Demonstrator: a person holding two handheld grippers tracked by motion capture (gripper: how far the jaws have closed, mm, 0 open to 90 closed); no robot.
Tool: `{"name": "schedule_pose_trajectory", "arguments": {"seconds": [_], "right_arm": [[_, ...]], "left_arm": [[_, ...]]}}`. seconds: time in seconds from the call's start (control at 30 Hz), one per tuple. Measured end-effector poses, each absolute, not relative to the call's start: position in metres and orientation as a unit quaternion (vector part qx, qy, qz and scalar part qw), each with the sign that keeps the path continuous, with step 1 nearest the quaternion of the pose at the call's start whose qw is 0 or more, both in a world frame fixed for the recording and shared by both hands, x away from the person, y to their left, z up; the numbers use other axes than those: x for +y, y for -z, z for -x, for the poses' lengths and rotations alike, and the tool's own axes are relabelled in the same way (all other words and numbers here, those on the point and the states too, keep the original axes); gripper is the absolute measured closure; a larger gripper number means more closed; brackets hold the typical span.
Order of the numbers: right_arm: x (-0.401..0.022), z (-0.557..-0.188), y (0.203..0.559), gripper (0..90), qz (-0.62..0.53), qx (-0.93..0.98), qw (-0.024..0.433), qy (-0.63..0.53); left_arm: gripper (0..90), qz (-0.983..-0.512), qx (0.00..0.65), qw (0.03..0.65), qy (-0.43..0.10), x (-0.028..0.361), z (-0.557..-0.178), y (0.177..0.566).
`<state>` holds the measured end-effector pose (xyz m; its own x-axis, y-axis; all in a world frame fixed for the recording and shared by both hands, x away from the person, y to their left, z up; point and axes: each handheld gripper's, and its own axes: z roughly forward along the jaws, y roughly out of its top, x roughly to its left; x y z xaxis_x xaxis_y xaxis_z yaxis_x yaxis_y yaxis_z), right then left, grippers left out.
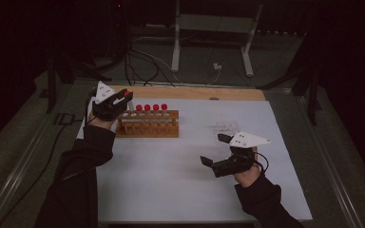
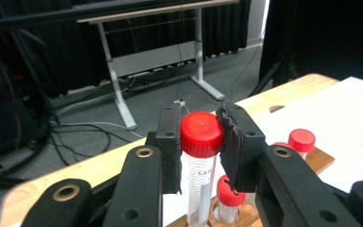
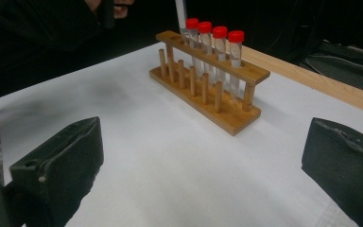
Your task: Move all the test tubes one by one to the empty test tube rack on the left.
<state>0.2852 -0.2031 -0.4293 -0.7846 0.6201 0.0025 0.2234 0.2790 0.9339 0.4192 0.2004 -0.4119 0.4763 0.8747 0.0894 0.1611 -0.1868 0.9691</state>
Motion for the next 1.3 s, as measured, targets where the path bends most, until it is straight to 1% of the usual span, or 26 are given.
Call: {"name": "schedule_pose_trajectory", "arguments": {"seconds": [0.33,0.7,0.83,1.1,1.17,1.23,1.3], "right_arm": [[-0.204,-0.285,0.429,0.0,-0.270,0.778,0.185,-0.536],[-0.203,-0.285,0.429,0.0,-0.270,0.779,0.183,-0.535],[-0.204,-0.286,0.429,0.0,-0.270,0.779,0.183,-0.535],[-0.203,-0.285,0.429,0.0,-0.269,0.780,0.183,-0.534],[-0.203,-0.285,0.429,0.0,-0.269,0.780,0.182,-0.535],[-0.204,-0.285,0.428,0.0,-0.269,0.779,0.184,-0.535],[-0.204,-0.285,0.428,0.0,-0.270,0.779,0.184,-0.536]], "left_arm": [[71.6,-0.686,0.392,0.511,-0.338,0.199,-0.423,0.437],[71.6,-0.700,0.404,0.487,-0.331,0.192,-0.425,0.458],[71.6,-0.700,0.406,0.484,-0.331,0.192,-0.425,0.463],[71.0,-0.703,0.420,0.478,-0.317,0.193,-0.425,0.459],[69.6,-0.704,0.422,0.473,-0.320,0.192,-0.424,0.458],[58.6,-0.703,0.424,0.478,-0.312,0.193,-0.423,0.455],[49.1,-0.701,0.429,0.475,-0.316,0.192,-0.422,0.452]]}}
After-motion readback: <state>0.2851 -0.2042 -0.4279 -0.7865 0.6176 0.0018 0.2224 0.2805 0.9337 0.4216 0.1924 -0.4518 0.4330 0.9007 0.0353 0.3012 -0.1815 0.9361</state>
